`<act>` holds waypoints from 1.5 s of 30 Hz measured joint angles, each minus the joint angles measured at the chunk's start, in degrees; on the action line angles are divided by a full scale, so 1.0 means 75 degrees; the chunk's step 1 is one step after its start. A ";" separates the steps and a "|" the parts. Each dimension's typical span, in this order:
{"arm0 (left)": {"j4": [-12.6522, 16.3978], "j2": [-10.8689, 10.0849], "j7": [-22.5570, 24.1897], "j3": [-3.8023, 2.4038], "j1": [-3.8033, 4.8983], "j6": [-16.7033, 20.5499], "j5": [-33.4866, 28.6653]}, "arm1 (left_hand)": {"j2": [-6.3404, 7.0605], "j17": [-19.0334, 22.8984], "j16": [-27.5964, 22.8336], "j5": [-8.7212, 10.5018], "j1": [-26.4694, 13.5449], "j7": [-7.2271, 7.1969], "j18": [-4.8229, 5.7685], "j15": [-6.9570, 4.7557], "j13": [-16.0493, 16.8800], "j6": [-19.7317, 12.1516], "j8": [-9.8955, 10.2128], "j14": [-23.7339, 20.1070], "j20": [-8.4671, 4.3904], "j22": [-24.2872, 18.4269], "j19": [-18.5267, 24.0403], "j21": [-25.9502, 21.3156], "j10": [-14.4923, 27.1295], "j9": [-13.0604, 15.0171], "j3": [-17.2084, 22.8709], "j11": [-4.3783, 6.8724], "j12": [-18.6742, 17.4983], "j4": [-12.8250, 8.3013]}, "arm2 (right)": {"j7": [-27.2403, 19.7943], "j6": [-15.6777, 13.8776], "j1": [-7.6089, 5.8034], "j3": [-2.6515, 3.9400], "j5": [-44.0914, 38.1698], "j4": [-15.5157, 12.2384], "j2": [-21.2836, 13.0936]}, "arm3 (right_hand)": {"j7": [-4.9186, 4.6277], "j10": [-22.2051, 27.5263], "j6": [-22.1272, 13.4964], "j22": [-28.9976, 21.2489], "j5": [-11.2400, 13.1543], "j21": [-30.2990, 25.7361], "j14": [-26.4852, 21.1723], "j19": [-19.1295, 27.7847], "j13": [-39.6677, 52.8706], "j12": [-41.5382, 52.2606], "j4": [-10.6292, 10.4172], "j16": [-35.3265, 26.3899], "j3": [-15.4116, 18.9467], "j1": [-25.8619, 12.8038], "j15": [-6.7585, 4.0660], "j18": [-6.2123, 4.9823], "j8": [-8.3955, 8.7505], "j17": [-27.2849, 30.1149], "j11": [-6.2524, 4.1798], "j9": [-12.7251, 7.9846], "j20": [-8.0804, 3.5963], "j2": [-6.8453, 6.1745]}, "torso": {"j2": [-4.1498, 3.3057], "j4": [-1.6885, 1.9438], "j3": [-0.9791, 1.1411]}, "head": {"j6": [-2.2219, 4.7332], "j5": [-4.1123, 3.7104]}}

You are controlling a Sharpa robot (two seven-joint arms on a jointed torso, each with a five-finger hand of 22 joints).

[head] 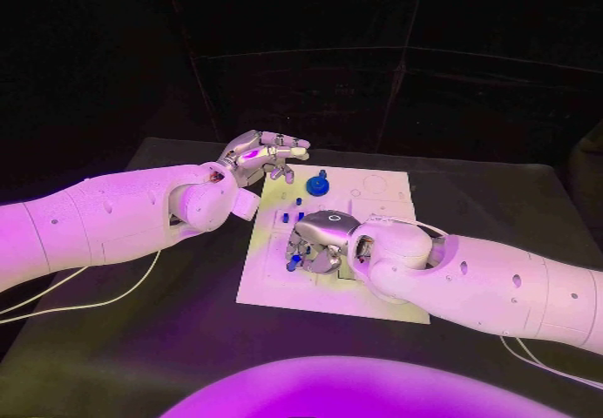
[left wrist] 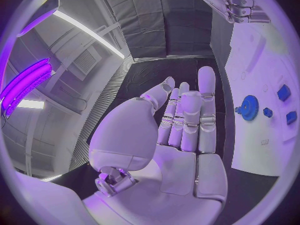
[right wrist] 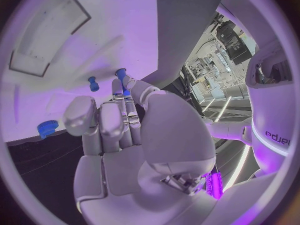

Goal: Assemble the parts on the task board

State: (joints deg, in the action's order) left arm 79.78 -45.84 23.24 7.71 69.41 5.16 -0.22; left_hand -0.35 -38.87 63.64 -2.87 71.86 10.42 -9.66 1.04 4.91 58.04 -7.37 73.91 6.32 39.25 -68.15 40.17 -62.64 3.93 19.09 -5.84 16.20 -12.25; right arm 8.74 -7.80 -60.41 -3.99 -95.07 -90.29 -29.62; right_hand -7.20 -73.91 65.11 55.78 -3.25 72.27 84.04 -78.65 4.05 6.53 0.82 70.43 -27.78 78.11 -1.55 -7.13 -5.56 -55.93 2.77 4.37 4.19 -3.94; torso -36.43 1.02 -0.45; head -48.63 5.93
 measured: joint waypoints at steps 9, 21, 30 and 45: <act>-0.0004 0.0004 -0.0002 0.0000 0.0000 -0.0001 0.0000 | 0.0000 0.0000 0.0000 0.0000 0.0000 0.0000 0.0000 0.0000 0.0000 0.0000 0.0000 0.0000 0.0000 0.0001 0.0000 0.0000 0.0000 0.0000 0.0000 0.0000 0.0000 0.0000 | 0.0087 0.0060 0.0007 -0.0007 -0.0153 0.0037 0.0075 | 0.0002 0.0000 0.0002 0.0001 0.0000 0.0000 0.0000 0.0000 0.0001 0.0000 0.0000 0.0000 0.0001 -0.0037 0.0000 0.0000 -0.0003 0.0000 0.0000 0.0001 0.0000 -0.0038 | -0.0004 0.0000 -0.0004 | -0.0011 0.0012; -0.0011 0.0012 -0.0009 0.0000 0.0000 -0.0004 0.0000 | 0.0000 0.0000 0.0000 0.0000 0.0000 0.0000 0.0000 0.0000 -0.0001 0.0000 0.0000 0.0000 0.0000 -0.0005 0.0000 0.0000 0.0000 0.0000 0.0000 0.0000 0.0000 0.0000 | 0.0109 -0.0010 0.0030 -0.0288 -0.0253 0.0037 0.0132 | -0.0302 0.1082 -0.1718 -0.0246 -0.0323 -0.0148 -0.0001 0.0194 -0.0064 -0.0370 -0.0136 -0.0008 0.0292 -0.0509 0.0194 0.0000 0.0261 0.0148 0.0347 -0.0099 0.0193 -0.0476 | -0.0004 0.0000 -0.0007 | -0.0024 0.0052; -0.0020 0.0012 -0.0016 0.0000 0.0000 -0.0013 -0.0001 | 0.0000 0.0016 0.0000 0.0000 0.0000 0.0000 0.0000 0.0000 0.0000 0.0000 0.0000 0.0000 0.0000 -0.0004 0.0000 0.0000 0.0000 0.0000 0.0000 0.0000 0.0000 0.0000 | 0.0105 -0.0653 0.0027 -0.0316 -0.0204 -0.0010 -0.0031 | -0.0296 0.1326 -0.2412 -0.0637 -0.0351 -0.0380 -0.0001 0.0317 -0.0051 -0.0280 -0.0120 -0.0185 0.0542 -0.0483 0.0194 0.0002 0.0261 0.0475 0.0340 -0.0098 0.0204 -0.0539 | 0.0001 -0.0009 -0.0002 | -0.0007 0.0043; -0.0049 0.0005 -0.0040 0.0001 -0.0001 -0.0041 -0.0002 | 0.0000 0.0015 0.0000 0.0000 0.0000 0.0000 0.0000 0.0000 0.0004 0.0000 0.0000 0.0000 0.0000 -0.0003 0.0000 0.0000 -0.0001 0.0000 0.0000 0.0000 0.0000 0.0000 | -0.0032 -0.1924 -0.0133 -0.0247 0.0540 -0.1002 -0.1484 | -0.0251 0.0785 -0.1678 -0.0373 -0.0503 -0.0268 -0.0006 0.0250 0.0129 0.0429 -0.0160 -0.0051 0.0900 -0.0414 0.0189 0.0002 -0.0007 0.0260 0.0252 0.0028 0.0178 -0.0553 | 0.0031 -0.0038 -0.0004 | 0.0119 -0.0193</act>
State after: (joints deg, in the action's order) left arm 79.41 -45.80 22.94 7.73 69.41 4.85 -0.23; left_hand -0.35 -38.76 63.64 -2.87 71.86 10.42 -9.66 1.04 4.94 58.04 -7.37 73.91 6.32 39.22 -68.14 40.17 -62.65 3.93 19.09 -5.84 16.20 -12.25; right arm 8.50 -22.23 -61.41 -5.85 -91.02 -97.80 -40.75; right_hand -9.09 -68.02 52.53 52.98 -7.02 70.27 84.00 -76.77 5.02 9.75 -0.38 70.05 -21.03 75.00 -0.13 -7.12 -5.60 -53.98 4.65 4.59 5.52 -8.09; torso -36.20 0.74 -0.48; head -47.74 4.49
